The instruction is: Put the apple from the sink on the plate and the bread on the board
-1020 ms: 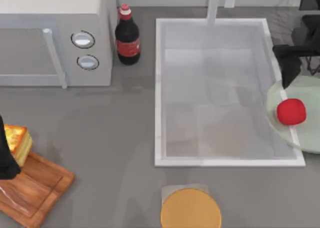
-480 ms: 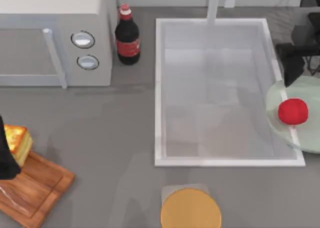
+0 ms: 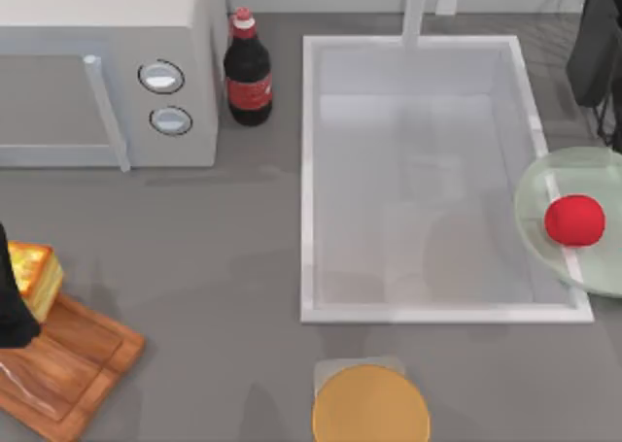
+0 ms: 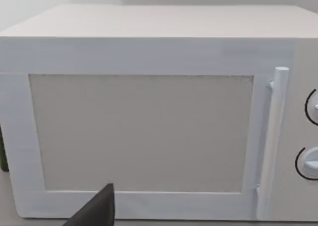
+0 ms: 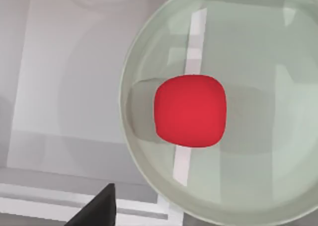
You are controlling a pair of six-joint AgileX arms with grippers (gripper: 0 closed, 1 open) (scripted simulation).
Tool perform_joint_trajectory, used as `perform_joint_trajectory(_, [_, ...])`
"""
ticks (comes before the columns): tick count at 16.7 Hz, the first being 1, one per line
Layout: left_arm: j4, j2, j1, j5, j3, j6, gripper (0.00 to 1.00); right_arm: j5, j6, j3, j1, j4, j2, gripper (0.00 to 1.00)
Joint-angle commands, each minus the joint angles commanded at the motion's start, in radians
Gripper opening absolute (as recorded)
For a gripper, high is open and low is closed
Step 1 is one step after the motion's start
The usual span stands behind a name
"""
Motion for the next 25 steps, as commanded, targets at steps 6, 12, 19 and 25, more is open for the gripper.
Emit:
perform_joint_trajectory(6, [0.000,0.000,0.000,0.000,0.000,0.000,1.00,0.019,-0.005,-0.493,-0.036,0.364,-0.573,1.00])
perform_joint_trajectory(12, [0.000,0.000,0.000,0.000,0.000,0.000,1.00,0.037,-0.009,-1.001,-0.070,0.714,-1.163,1.00])
perform_joint_trajectory(19, [0.000,0.000,0.000,0.000,0.000,0.000,1.00,0.047,-0.012,-1.252,-0.089,0.916,-1.444,1.00])
perform_joint_trajectory(25, [0.000,0.000,0.000,0.000,0.000,0.000,1.00,0.047,-0.012,-1.252,-0.089,0.916,-1.444,1.00])
